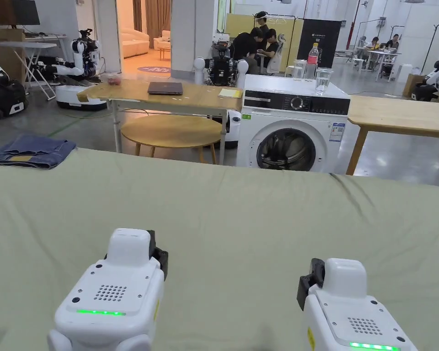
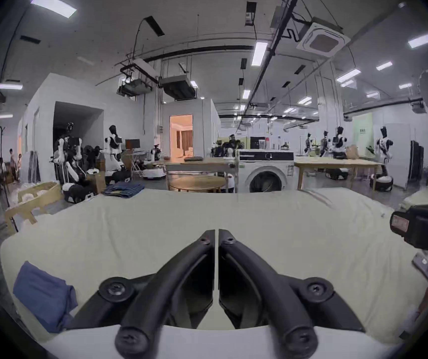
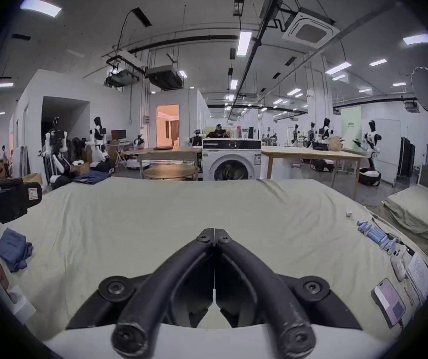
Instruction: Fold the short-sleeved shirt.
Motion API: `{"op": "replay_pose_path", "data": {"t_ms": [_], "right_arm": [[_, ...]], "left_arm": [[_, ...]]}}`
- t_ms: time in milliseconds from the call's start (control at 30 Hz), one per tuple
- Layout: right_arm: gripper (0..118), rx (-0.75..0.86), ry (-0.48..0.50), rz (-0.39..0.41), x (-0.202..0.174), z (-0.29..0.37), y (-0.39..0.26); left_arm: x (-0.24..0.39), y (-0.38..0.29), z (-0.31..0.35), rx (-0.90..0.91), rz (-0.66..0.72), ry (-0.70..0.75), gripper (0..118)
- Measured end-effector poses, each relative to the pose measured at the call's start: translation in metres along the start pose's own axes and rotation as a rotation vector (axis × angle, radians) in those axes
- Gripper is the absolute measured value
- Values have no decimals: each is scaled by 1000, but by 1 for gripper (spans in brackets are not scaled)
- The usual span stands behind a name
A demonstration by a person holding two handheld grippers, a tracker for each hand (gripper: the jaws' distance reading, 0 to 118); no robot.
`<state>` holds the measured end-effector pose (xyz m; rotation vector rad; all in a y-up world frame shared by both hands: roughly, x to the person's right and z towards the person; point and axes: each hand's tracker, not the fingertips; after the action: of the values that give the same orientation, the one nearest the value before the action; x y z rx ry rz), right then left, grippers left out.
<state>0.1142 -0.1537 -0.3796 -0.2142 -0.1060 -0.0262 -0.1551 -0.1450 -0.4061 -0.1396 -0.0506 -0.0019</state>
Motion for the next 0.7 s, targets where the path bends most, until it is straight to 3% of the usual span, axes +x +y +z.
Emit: {"op": "replay_pose_path", "data": {"t_ms": [700], "right_arm": [[0, 39, 3, 4, -2, 3, 0]], "left_arm": [[-13, -5, 5, -38, 4, 8, 0]]}}
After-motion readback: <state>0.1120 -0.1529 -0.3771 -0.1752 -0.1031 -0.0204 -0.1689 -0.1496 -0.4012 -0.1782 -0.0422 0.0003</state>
